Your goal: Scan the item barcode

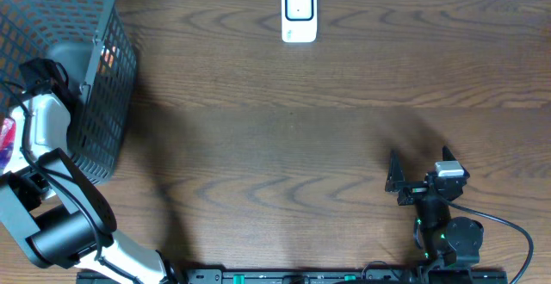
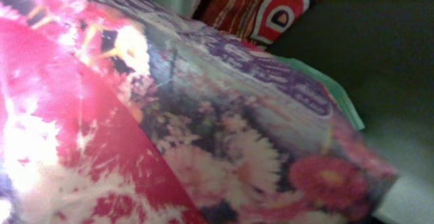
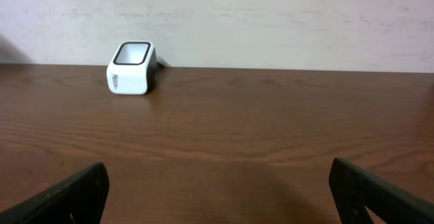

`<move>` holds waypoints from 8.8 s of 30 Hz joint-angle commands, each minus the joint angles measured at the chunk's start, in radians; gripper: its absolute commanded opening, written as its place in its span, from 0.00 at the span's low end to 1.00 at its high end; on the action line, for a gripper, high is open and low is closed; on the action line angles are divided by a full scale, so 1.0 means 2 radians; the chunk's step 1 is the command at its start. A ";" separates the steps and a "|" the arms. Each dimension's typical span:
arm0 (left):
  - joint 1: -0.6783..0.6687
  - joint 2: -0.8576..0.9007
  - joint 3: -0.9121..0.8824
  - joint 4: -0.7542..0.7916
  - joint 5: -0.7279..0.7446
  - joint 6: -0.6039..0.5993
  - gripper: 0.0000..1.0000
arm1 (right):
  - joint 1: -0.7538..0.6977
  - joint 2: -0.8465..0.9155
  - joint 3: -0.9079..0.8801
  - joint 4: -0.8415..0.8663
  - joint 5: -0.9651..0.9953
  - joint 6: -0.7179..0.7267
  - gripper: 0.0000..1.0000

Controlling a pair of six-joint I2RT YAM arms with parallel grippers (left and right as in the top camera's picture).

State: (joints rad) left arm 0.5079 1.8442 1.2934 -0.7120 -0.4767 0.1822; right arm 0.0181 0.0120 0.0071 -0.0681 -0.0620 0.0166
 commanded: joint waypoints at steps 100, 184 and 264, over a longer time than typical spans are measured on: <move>-0.470 0.098 0.107 0.080 0.458 -0.217 0.79 | 0.004 -0.003 -0.001 -0.002 0.002 -0.005 0.99; -0.387 -0.065 0.178 -0.043 0.447 -0.186 0.83 | 0.004 -0.003 -0.001 -0.002 0.002 -0.005 0.99; 0.038 0.111 0.282 -0.288 0.239 -0.123 0.07 | 0.004 -0.003 -0.001 -0.002 0.002 -0.005 0.99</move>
State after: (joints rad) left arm 0.5888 2.1166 1.7370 -1.2697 -0.0715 -0.0555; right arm 0.0181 0.0120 0.0071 -0.0677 -0.0620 0.0166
